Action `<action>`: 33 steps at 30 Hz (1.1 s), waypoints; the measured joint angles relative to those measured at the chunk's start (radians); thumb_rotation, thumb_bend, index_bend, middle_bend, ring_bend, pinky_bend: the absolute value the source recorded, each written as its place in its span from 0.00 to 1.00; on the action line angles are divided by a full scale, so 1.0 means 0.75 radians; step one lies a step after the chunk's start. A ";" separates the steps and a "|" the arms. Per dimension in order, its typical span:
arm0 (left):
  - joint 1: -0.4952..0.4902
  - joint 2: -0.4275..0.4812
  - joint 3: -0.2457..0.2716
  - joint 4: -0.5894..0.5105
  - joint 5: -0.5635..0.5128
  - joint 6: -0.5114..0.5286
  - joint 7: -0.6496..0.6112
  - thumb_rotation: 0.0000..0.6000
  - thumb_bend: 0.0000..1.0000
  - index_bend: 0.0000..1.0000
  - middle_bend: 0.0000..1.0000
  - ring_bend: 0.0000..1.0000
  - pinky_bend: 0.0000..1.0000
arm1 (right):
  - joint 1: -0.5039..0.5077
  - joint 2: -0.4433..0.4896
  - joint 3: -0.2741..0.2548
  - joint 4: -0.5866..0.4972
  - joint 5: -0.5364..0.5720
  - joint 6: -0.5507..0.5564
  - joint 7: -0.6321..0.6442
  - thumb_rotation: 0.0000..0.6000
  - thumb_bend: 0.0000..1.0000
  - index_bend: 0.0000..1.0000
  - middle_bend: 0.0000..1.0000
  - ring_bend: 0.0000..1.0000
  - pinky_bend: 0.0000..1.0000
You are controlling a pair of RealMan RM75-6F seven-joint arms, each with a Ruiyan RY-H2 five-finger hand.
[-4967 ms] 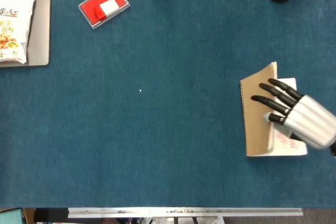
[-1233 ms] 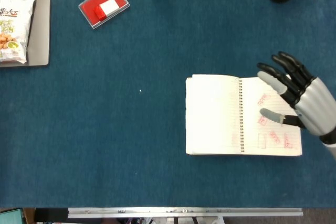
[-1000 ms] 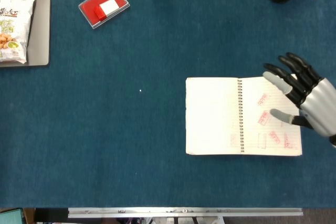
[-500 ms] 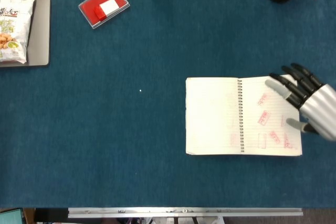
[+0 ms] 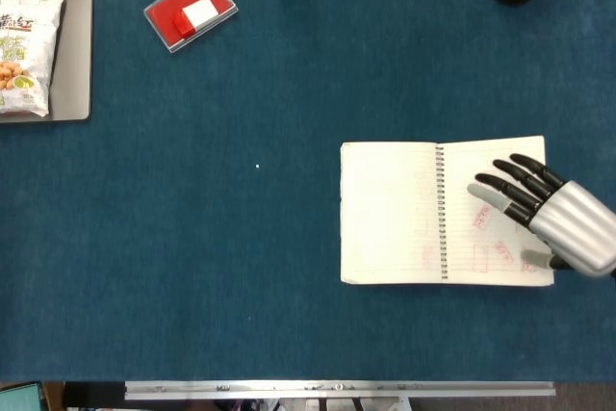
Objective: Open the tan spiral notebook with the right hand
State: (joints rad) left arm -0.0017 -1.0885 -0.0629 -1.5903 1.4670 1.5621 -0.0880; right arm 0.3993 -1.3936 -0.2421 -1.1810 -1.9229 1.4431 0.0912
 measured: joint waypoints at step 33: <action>-0.002 0.008 0.004 -0.005 0.000 -0.009 -0.011 1.00 0.25 0.49 0.24 0.10 0.26 | 0.004 0.046 -0.011 -0.040 0.081 -0.265 -0.082 1.00 0.03 0.01 0.12 0.03 0.10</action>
State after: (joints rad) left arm -0.0032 -1.0823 -0.0602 -1.5943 1.4672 1.5549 -0.0964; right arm 0.4020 -1.3589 -0.2507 -1.2108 -1.8620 1.2441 0.0296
